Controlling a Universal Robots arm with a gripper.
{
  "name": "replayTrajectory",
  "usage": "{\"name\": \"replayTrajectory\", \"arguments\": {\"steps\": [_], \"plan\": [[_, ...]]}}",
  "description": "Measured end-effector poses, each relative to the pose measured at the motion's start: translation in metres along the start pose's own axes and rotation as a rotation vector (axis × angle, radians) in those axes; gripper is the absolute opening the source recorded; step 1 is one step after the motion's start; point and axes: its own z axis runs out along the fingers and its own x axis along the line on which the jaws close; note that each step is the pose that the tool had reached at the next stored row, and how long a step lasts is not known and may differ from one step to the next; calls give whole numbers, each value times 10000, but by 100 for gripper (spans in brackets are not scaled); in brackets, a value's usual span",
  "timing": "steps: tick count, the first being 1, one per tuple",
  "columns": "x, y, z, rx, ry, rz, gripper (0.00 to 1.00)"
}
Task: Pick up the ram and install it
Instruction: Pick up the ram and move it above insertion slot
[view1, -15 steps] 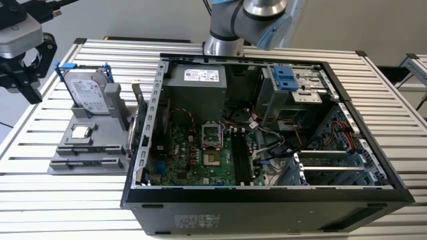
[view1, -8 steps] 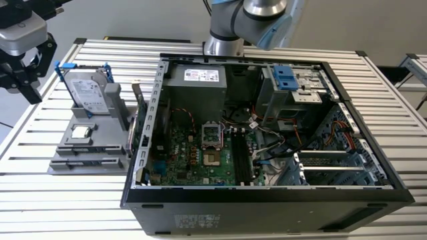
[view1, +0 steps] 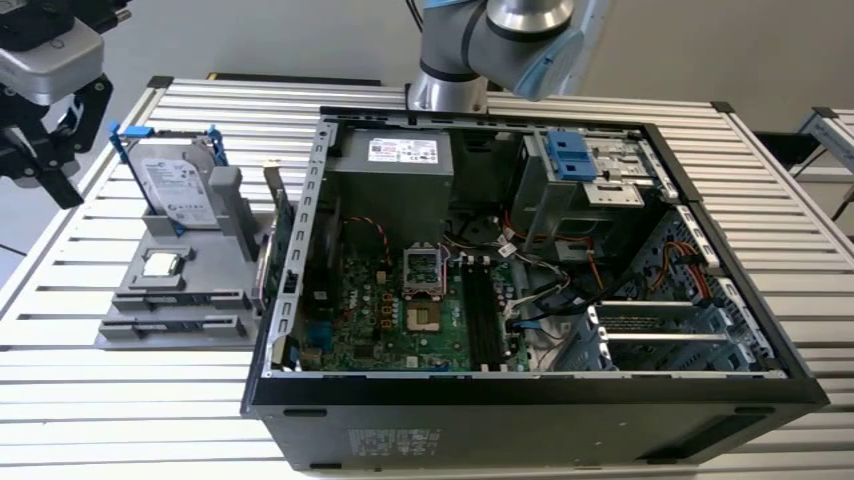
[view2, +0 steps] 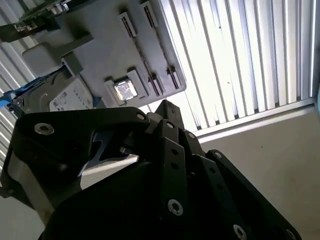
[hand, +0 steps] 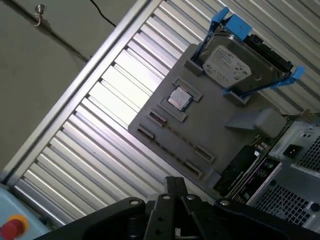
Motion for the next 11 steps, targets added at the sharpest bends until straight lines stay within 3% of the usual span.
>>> {"name": "replayTrajectory", "arguments": {"steps": [11], "plan": [[1,0,0,-5,63,-1126,0]]}}
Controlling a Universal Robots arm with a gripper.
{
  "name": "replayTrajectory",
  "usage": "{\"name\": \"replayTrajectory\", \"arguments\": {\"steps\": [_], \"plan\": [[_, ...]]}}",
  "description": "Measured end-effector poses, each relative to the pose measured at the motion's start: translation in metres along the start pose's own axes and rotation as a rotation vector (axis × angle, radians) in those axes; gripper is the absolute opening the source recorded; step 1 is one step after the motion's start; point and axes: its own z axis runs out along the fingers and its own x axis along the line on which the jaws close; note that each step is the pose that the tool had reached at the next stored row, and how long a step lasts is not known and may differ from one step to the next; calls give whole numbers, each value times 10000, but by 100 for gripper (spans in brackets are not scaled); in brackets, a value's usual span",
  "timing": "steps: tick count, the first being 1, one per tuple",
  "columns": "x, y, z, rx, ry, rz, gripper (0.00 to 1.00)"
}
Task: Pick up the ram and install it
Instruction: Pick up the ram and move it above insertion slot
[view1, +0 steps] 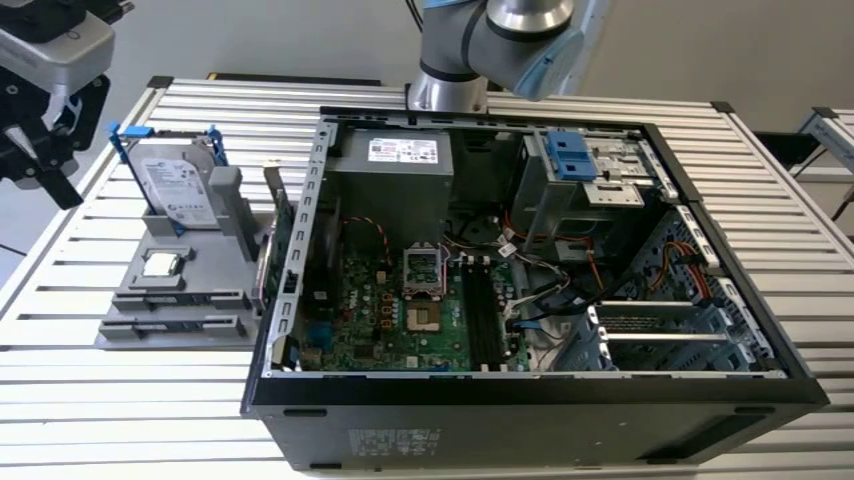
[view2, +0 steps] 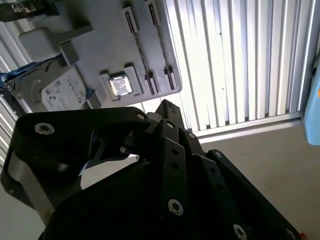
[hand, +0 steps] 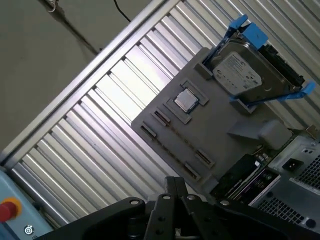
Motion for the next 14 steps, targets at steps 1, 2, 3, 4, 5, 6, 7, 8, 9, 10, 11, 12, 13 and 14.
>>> {"name": "replayTrajectory", "arguments": {"steps": [1,2,3,4,5,6,7,8,9,10,11,12,13,14], "plan": [[0,0,0,0,5,-95,0],[0,0,0,-1,12,-196,0],[0,0,0,-1,17,-289,0],[1,0,0,-2,21,-384,0],[1,1,0,-3,27,-490,0],[1,2,0,-3,31,-581,0],[1,2,0,-4,37,-676,0],[1,2,0,-5,42,-764,0],[1,2,0,-6,46,-859,0],[1,2,0,-7,51,-946,0],[1,2,0,-7,55,-1031,0],[1,2,0,-8,60,-1109,0],[1,2,0,-9,63,-1189,0],[1,1,0,-9,67,-1267,0]]}}
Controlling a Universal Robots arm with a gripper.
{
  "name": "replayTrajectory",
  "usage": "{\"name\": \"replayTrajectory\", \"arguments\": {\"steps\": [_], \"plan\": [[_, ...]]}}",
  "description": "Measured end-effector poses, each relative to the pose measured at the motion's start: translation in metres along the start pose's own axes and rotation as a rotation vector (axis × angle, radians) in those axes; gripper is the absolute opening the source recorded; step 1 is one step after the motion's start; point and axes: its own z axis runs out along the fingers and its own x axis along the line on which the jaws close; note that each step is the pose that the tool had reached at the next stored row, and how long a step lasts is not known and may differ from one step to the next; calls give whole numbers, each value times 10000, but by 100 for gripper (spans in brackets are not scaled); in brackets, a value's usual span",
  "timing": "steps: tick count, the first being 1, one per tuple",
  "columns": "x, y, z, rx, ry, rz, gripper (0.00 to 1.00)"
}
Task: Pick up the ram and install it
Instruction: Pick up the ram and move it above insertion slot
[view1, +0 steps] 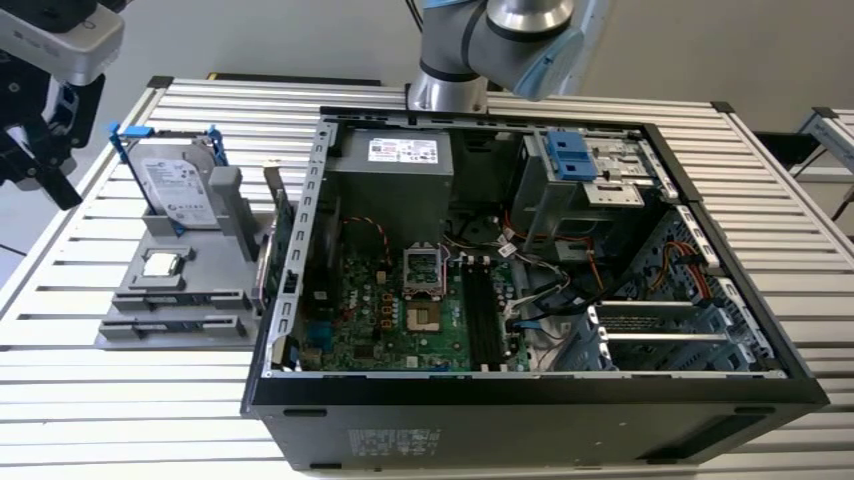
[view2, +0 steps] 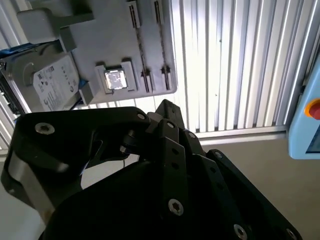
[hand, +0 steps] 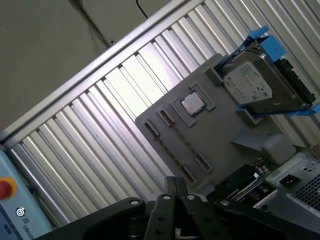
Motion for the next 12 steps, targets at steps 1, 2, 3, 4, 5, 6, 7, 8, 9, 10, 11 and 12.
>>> {"name": "replayTrajectory", "arguments": {"steps": [1,2,3,4,5,6,7,8,9,10,11,12], "plan": [[0,0,0,-1,4,-81,0],[0,0,0,-2,8,-166,0],[0,0,0,-2,12,-254,0],[0,0,0,-4,17,-353,0],[0,0,0,-6,21,-445,0],[0,0,0,-7,24,-537,0],[0,0,0,-8,29,-629,0],[0,0,0,-9,33,-726,0],[0,0,0,-10,37,-822,0],[0,0,0,-12,42,-918,0],[0,0,0,-14,46,-1015,0],[0,0,0,-15,50,-1117,0]]}}
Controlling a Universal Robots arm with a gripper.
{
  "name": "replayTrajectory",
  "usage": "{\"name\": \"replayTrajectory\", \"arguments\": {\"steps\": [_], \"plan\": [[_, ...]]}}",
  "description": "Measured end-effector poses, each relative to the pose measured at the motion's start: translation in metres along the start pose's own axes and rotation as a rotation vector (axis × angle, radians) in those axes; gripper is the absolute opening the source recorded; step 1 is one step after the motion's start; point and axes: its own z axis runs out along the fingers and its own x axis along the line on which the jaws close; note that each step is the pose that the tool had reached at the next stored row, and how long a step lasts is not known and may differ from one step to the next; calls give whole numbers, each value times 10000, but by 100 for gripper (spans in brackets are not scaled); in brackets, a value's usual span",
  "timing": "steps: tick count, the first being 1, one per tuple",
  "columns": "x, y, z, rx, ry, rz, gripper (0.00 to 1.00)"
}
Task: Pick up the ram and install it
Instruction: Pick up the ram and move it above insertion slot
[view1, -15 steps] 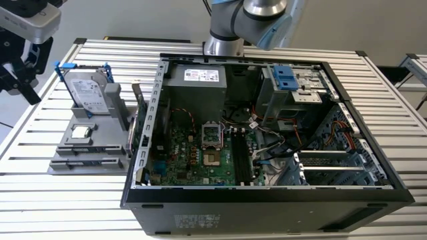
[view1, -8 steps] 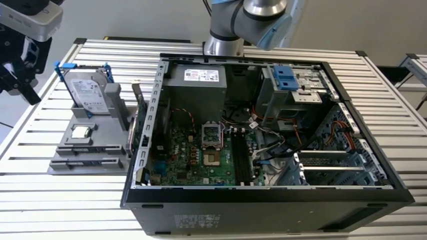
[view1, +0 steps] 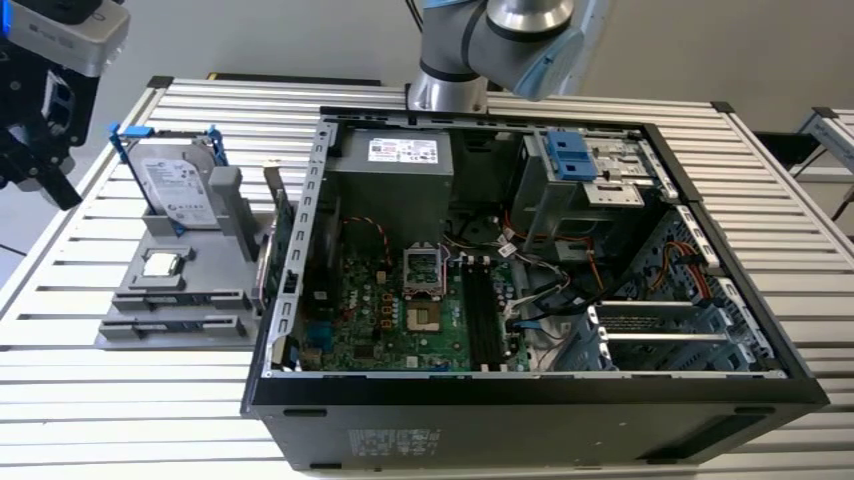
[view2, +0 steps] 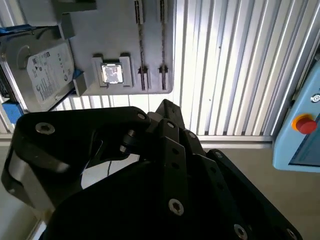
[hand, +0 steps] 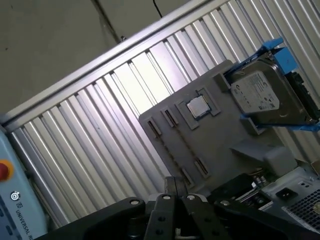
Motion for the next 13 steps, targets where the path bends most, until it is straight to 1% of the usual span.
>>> {"name": "replayTrajectory", "arguments": {"steps": [4,6,7,13], "plan": [[0,0,0,-5,19,-389,0],[0,0,0,-12,43,-938,0],[0,0,0,-14,50,-1090,0],[0,0,0,-22,76,-1679,0]]}}
